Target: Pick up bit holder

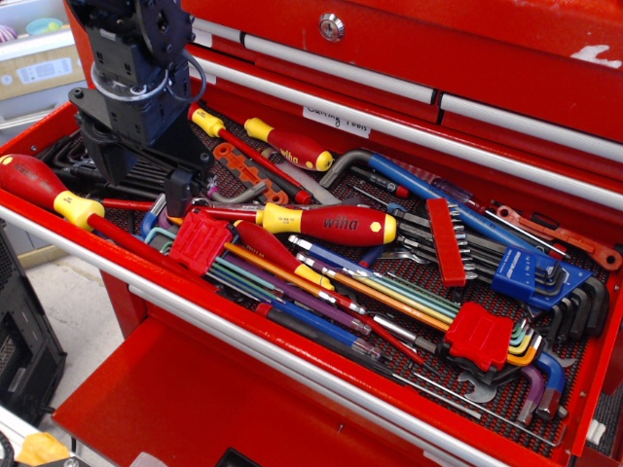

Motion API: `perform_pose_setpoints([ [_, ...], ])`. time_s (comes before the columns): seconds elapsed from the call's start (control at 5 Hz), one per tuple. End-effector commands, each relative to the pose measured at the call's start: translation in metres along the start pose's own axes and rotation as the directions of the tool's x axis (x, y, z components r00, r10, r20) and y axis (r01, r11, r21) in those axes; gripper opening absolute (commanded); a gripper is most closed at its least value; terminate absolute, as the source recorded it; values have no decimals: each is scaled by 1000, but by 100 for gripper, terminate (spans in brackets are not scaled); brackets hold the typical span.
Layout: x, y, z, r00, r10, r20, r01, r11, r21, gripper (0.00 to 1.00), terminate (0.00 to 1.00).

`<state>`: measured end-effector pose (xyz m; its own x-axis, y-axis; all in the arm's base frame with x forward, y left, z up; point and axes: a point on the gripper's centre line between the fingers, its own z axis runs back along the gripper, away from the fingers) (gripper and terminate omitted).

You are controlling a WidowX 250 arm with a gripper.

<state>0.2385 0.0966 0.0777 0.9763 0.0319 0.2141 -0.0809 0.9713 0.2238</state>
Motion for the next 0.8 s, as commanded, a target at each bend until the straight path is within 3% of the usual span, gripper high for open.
perform_pose_setpoints([
  [0.0, 0, 0, 0, 1000, 0, 0, 0, 1000, 0, 100, 0],
  [0.4, 42, -66, 55, 992, 125, -13, -125, 992, -10, 100, 0],
  [0.6, 54, -107, 63, 974, 228, 1, -228, 973, -26, 100, 0],
])
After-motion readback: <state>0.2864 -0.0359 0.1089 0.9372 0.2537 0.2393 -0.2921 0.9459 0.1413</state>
